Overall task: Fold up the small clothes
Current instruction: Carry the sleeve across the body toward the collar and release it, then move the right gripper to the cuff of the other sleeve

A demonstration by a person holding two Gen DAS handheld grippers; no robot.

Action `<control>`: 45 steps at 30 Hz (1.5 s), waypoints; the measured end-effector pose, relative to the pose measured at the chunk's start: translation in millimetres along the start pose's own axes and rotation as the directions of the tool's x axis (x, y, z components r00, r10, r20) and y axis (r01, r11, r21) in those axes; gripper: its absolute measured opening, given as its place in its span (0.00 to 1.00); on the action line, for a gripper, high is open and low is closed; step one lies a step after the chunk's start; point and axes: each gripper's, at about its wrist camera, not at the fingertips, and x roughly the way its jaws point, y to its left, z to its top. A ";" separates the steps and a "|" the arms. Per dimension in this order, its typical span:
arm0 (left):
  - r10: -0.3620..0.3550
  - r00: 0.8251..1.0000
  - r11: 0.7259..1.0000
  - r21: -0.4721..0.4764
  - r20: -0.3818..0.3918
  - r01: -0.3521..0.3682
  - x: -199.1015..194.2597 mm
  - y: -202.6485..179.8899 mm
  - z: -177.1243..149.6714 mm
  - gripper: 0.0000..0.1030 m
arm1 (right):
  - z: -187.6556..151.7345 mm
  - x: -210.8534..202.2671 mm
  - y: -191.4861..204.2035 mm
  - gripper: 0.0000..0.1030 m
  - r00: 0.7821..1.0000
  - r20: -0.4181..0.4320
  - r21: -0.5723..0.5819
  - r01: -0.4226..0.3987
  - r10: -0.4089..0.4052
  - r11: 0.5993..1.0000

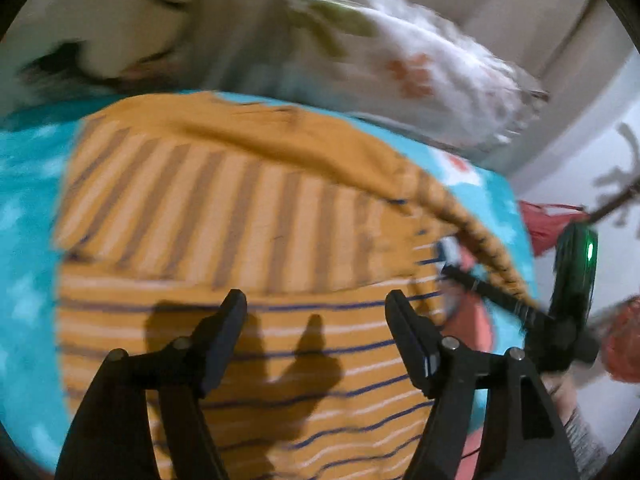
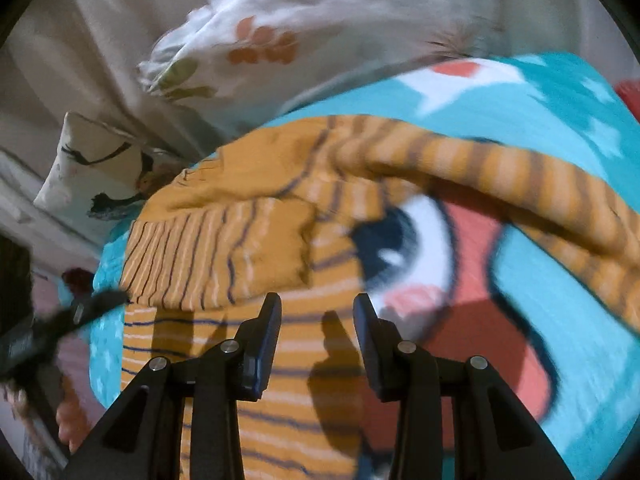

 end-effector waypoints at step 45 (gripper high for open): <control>0.260 0.966 0.963 0.077 -0.009 -0.258 27.4 -22.9 -32.2 0.69 | -66.4 -84.8 -139.6 0.29 0.994 0.058 0.309 0.069 -0.092 0.948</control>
